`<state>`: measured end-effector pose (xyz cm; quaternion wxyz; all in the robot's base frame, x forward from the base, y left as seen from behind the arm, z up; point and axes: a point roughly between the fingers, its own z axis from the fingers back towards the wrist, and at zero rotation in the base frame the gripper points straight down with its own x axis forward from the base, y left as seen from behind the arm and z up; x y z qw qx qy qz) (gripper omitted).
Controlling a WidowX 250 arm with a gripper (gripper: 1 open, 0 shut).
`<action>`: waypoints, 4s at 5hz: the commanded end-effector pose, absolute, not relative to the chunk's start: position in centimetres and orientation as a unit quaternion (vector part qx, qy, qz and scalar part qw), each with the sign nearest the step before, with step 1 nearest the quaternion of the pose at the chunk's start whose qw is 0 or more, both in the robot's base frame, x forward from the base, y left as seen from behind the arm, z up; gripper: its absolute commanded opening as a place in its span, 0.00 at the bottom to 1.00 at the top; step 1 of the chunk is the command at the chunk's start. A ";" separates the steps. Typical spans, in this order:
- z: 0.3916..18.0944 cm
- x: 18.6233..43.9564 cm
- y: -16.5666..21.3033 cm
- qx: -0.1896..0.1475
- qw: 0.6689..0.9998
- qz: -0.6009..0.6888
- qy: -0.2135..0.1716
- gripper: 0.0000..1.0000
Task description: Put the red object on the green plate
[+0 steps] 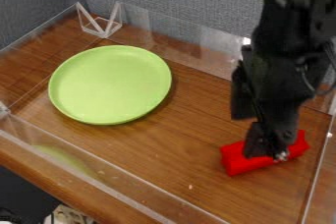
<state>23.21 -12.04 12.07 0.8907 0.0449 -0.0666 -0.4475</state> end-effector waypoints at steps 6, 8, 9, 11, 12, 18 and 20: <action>10.0 27.3 -14.2 0.061 0.919 -0.366 -0.135 1.00; 12.9 27.5 -12.4 0.057 0.940 -0.308 -0.139 1.00; 13.0 27.3 -12.0 0.047 0.946 -0.296 -0.126 1.00; 8.8 26.0 -14.5 0.031 0.925 -0.363 -0.105 1.00; 6.4 25.6 -13.7 0.021 0.924 -0.371 -0.092 1.00; 11.3 26.1 -2.0 0.071 0.971 -0.187 -0.135 0.00; 10.2 26.5 -4.4 0.066 0.967 -0.200 -0.140 1.00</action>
